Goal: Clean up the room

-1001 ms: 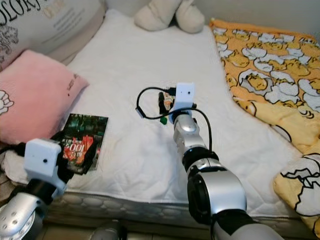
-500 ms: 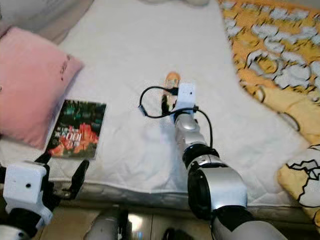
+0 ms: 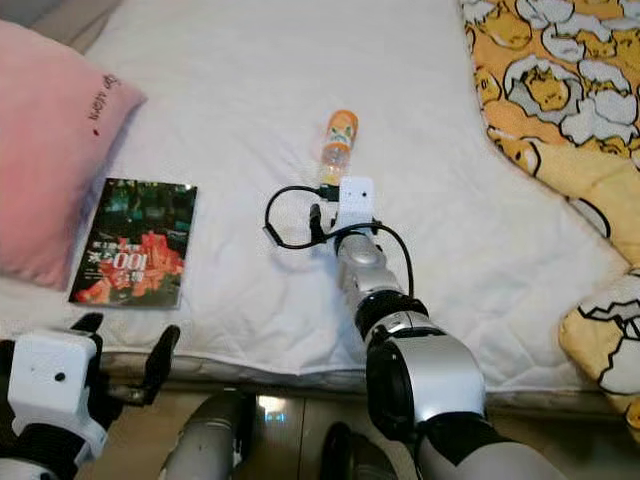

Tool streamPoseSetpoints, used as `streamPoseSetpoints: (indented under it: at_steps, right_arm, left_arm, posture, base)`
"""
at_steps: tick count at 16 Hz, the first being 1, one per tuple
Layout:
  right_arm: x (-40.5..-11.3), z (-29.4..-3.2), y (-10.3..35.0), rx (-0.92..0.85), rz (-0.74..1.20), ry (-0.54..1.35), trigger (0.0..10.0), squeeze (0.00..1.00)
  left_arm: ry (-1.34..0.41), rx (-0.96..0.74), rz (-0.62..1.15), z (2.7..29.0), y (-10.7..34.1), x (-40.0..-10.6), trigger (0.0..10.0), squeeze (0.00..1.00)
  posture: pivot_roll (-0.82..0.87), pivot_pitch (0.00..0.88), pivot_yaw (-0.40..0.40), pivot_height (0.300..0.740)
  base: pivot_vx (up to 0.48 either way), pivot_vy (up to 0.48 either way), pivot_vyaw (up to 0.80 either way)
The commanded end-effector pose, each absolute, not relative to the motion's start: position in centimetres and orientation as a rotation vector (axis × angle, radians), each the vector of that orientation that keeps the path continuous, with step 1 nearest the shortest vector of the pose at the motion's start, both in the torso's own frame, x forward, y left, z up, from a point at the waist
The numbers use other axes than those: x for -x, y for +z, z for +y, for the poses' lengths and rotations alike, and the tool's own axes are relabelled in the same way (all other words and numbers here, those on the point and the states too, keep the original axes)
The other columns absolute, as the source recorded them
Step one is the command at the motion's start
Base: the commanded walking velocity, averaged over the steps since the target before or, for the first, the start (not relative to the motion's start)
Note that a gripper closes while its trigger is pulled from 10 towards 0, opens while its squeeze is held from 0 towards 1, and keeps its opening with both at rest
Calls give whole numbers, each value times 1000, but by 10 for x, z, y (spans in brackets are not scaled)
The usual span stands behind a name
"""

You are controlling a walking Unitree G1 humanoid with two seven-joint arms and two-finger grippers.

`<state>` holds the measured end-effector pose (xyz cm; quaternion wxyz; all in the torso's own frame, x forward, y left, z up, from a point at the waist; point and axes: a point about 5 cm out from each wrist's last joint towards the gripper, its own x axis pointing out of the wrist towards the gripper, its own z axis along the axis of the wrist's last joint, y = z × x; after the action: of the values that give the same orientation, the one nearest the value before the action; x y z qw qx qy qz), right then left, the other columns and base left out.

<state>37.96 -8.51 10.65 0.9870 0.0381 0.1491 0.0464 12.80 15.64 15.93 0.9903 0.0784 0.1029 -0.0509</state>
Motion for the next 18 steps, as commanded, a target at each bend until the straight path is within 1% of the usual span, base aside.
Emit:
streamPoseSetpoints:
  at_steps: [1, 5, 6, 7, 8, 9, 10, 11, 12, 13, 14, 15, 16, 17, 18]
  right_arm:
    - [-379, -84, 106, -47, 310, 99, 0, 0]
    - [-382, -87, 111, -5, 280, 79, 0, 0]
    - [-385, -93, 117, -9, 249, 53, 10000, 1000]
    - [-388, -97, 123, -26, 215, 37, 10000, 1000]
    - [-389, -99, 124, -28, 203, 33, 10000, 1000]
    - [-386, -110, 126, 25, 90, 38, 10000, 1000]
    - [-384, -113, 124, 32, 76, 36, 10000, 1000]
    - [-379, -122, 116, 34, 63, 27, 10000, 1000]
    - [-364, -143, 97, 46, 46, -21, 10000, 1000]
    - [-359, -148, 92, 46, 43, -38, 10000, 1000]
    - [-348, -154, 86, 44, 2, -57, 10000, 1000]
    - [-342, -154, 87, 47, -41, -51, 10000, 1000]
    - [-323, -157, 88, 48, -141, -65, 10000, 1000]
    - [-318, -159, 86, 44, -150, -74, 10000, 1000]
    - [-308, -163, 76, -2, -124, -108, 10000, 1000]
  left_arm:
    - [-97, -165, 197, 155, 165, -124, 10000, 0]
    - [-92, -171, 202, 156, 162, -128, 10000, 0]
    - [-84, -175, 191, 156, 159, -137, 10000, 0]
    - [-70, -172, 182, 157, 154, -149, 10000, 0]
    - [-63, -167, 180, 158, 152, -153, 10000, 0]
    - [-67, -161, 124, 160, 149, -183, 10000, 0]
    - [-66, -161, 114, 161, 147, -191, 10000, 0]
    - [-67, -170, 101, 163, 146, -206, 10000, 0]
    - [-69, -152, 82, 164, 145, -227, 10000, 0]
    - [-68, -140, 81, 164, 144, -233, 10000, 0]
    - [-46, -95, 101, 168, 136, -245, 10000, 0]
    - [-34, -86, 116, 171, 130, -248, 10000, 0]
    - [-19, -114, 143, 176, 116, -258, 10000, 0]
    - [-21, -126, 146, 176, 114, -260, 10000, 0]
    - [-45, -140, 131, 171, 115, -268, 10000, 0]
  posture:
    - [562, 307, -73, 740]
    - [541, 287, -85, 740]
    - [510, 249, -93, 740]
    - [471, 203, -103, 740]
    - [471, 203, -103, 740]
    - [378, 111, -128, 740]
    - [356, 88, -138, 740]
    - [315, 39, -145, 740]
    - [269, 0, -144, 740]
    - [247, 0, -136, 740]
    - [168, 0, -98, 740]
    - [155, 0, -91, 740]
    - [82, 0, -53, 740]
    - [82, 0, -53, 740]
    - [38, 0, -32, 740]
  base:
    - [0, 0, 0]
    - [0, 0, 0]
    - [0, 0, 0]
    - [0, 0, 0]
    - [0, 0, 0]
    - [0, 0, 0]
    - [0, 0, 0]
    - [0, 0, 0]
    - [0, 0, 0]
    - [0, 0, 0]
    - [0, 0, 0]
    - [0, 0, 0]
    - [0, 0, 0]
    - [0, 0, 0]
    - [0, 0, 0]
